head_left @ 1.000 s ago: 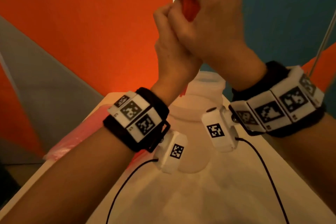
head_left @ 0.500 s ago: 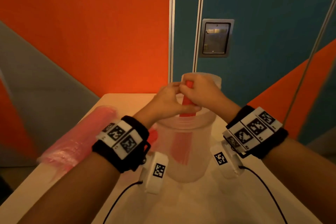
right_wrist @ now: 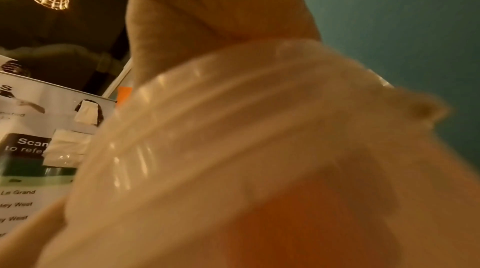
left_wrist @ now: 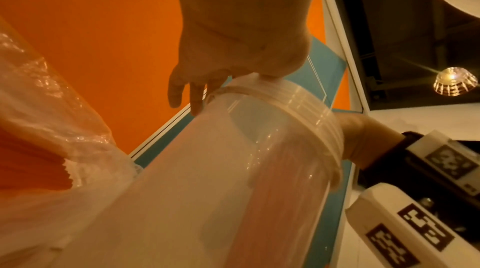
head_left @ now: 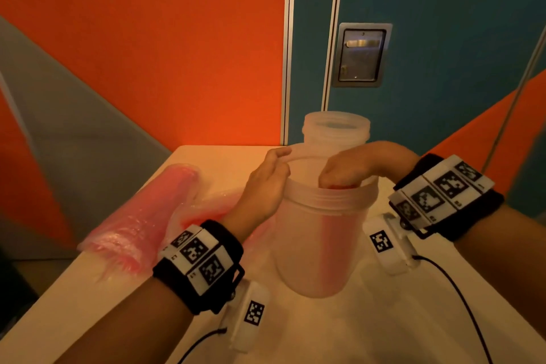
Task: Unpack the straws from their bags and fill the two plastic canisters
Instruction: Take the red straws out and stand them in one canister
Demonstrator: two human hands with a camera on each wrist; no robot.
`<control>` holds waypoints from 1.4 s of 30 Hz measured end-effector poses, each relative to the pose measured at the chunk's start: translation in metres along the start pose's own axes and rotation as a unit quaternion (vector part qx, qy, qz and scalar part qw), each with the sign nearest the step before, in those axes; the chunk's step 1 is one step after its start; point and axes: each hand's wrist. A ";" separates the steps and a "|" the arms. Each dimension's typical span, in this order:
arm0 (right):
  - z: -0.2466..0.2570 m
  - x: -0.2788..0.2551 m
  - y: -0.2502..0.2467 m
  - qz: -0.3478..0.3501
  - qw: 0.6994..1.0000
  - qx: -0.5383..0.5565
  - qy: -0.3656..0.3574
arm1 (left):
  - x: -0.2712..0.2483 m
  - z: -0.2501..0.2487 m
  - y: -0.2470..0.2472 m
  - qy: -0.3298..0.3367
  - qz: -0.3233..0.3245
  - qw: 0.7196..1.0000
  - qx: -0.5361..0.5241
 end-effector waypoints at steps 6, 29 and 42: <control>-0.029 0.015 -0.007 -0.145 0.984 -0.105 -0.019 | 0.000 -0.003 0.001 -0.005 -0.004 1.000 0.014; 0.073 -0.005 0.127 -0.178 0.941 -0.084 -0.274 | -0.018 0.137 -0.051 -0.049 0.034 0.901 0.430; 0.084 0.149 0.165 -0.232 0.943 0.019 -0.238 | -0.039 0.144 -0.057 -0.028 0.109 0.904 0.412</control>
Point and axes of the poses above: each hand's wrist, its own x-axis towards the middle knuckle, its own y-axis out of the palm, z = x × y, and after that the axes turned 10 degrees about x, right-handed
